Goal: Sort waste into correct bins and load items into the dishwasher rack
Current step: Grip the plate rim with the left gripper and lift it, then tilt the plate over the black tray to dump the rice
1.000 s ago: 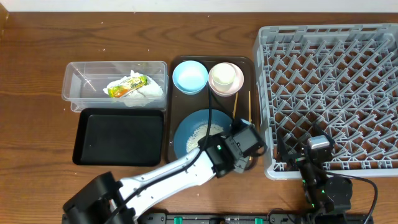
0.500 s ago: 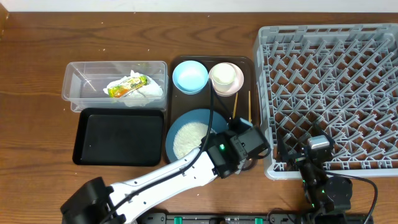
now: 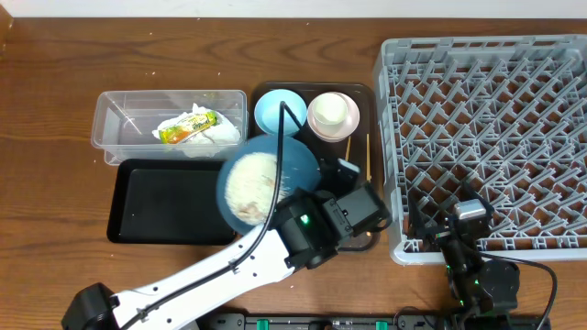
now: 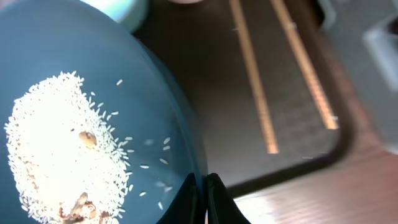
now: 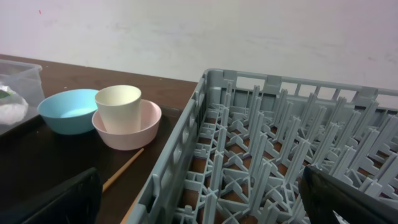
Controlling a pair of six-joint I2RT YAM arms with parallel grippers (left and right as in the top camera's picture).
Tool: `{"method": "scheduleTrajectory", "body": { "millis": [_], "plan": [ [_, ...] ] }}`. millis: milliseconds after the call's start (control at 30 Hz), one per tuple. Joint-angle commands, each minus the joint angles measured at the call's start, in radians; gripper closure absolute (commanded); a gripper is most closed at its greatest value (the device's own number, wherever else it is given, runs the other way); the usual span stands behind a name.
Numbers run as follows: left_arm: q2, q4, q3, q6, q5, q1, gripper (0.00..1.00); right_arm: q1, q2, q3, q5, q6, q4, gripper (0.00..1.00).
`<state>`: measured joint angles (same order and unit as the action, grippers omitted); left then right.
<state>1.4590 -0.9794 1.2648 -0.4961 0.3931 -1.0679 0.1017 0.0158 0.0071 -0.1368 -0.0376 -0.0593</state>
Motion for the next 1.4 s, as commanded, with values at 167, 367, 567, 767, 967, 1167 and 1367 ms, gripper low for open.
{"method": "scheduleTrajectory", "body": {
  "millis": [167, 367, 567, 767, 967, 1167, 1367],
  "plan": [
    [-0.130, -0.051, 0.023, 0.005, 0.040, 0.154, 0.94, 0.008, -0.003, -0.002, 0.006, -0.001, -0.004, 0.01],
    [-0.236, -0.068, 0.022, 0.039, -0.134, 0.359, 0.94, 0.008, -0.003, -0.002, 0.006, -0.001, -0.004, 0.01],
    [-0.331, -0.072, 0.022, 0.121, -0.441, 0.641, 0.94, 0.008, -0.003, -0.002, 0.006, -0.001, -0.004, 0.01],
    [-0.356, -0.072, 0.022, 0.261, -0.735, 0.921, 0.94, 0.008, -0.003, -0.002, 0.006, -0.002, -0.004, 0.01],
    [-0.343, -0.071, 0.003, 0.366, -1.054, 1.167, 0.94, 0.008, -0.003, -0.002, 0.006, -0.002, -0.004, 0.01],
    [-0.322, -0.071, -0.003, 0.423, -1.276, 1.341, 0.94, 0.008, -0.003, -0.002, 0.006, -0.002, -0.004, 0.01],
    [-0.291, -0.071, -0.015, 0.463, -1.379, 1.422, 0.94, 0.008, -0.003, -0.002, 0.006, -0.001, -0.004, 0.01]
  ]
}}
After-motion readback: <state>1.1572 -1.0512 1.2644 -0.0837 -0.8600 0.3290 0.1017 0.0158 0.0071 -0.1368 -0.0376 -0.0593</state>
